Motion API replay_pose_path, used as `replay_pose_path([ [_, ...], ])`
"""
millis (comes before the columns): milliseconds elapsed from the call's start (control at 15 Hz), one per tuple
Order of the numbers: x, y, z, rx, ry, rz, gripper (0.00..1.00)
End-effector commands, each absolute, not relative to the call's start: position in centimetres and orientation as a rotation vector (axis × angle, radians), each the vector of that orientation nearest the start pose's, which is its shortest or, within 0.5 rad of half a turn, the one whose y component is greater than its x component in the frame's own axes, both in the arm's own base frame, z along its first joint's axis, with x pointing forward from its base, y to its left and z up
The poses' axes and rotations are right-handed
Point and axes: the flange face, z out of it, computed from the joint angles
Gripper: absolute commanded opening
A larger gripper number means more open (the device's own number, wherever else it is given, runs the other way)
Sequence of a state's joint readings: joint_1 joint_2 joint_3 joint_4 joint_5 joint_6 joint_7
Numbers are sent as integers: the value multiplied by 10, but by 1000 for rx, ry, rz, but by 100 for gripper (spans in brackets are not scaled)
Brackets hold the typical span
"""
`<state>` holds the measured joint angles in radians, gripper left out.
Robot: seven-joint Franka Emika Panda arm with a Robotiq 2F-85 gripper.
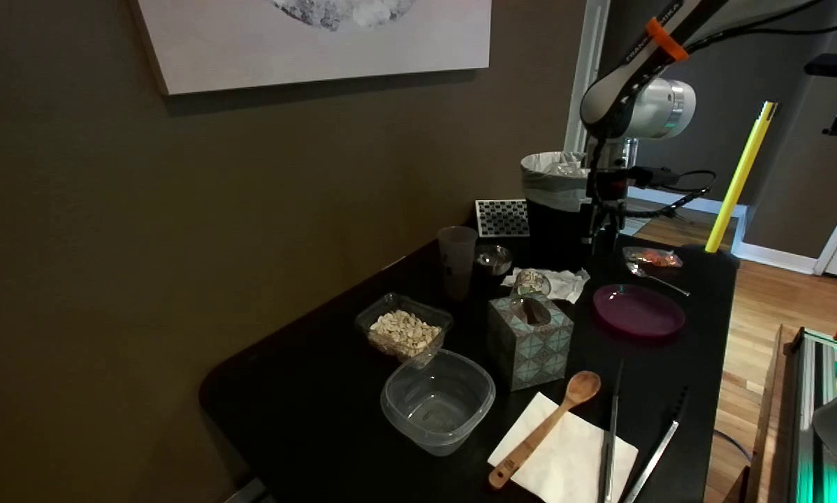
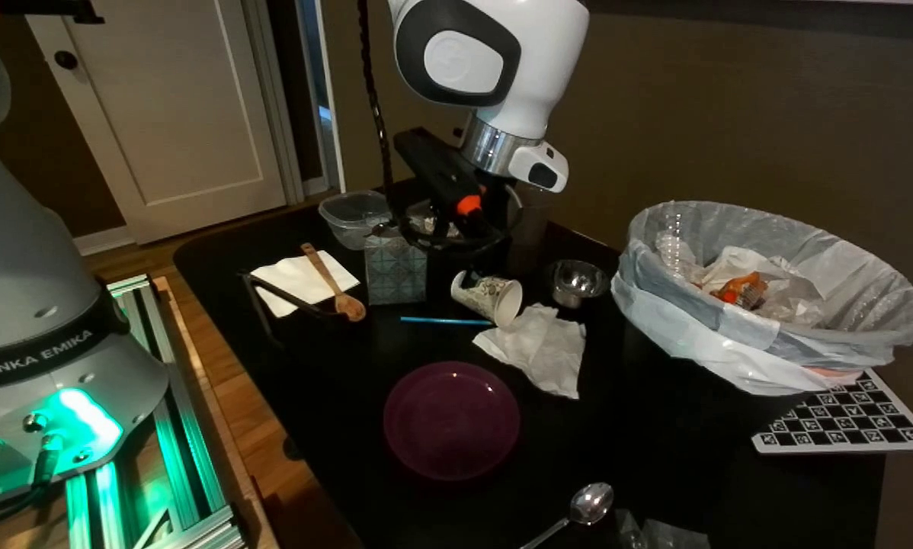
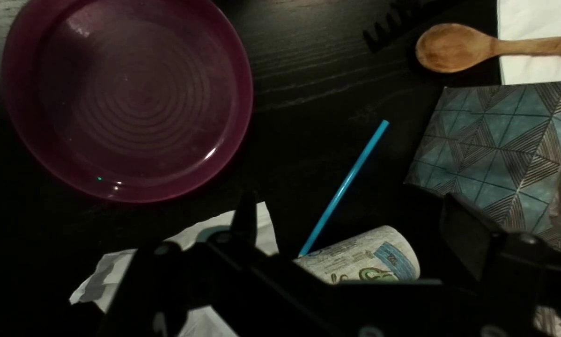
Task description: Put the paper cup in an upright position
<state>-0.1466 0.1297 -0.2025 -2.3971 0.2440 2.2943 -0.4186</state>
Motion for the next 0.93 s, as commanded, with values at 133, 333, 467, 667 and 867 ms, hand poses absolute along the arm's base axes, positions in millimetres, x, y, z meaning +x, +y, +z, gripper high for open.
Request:
replay_pose_path([
  [133, 456, -165, 235, -2871, 232, 222, 100],
  [333, 469, -170, 219, -2801, 205, 145, 100],
  [467, 478, -173, 207, -2759, 154, 100, 100],
  [667, 492, -177, 189, -2727, 80, 70, 100],
  [867, 504, -182, 175, -2727, 18, 47, 100],
])
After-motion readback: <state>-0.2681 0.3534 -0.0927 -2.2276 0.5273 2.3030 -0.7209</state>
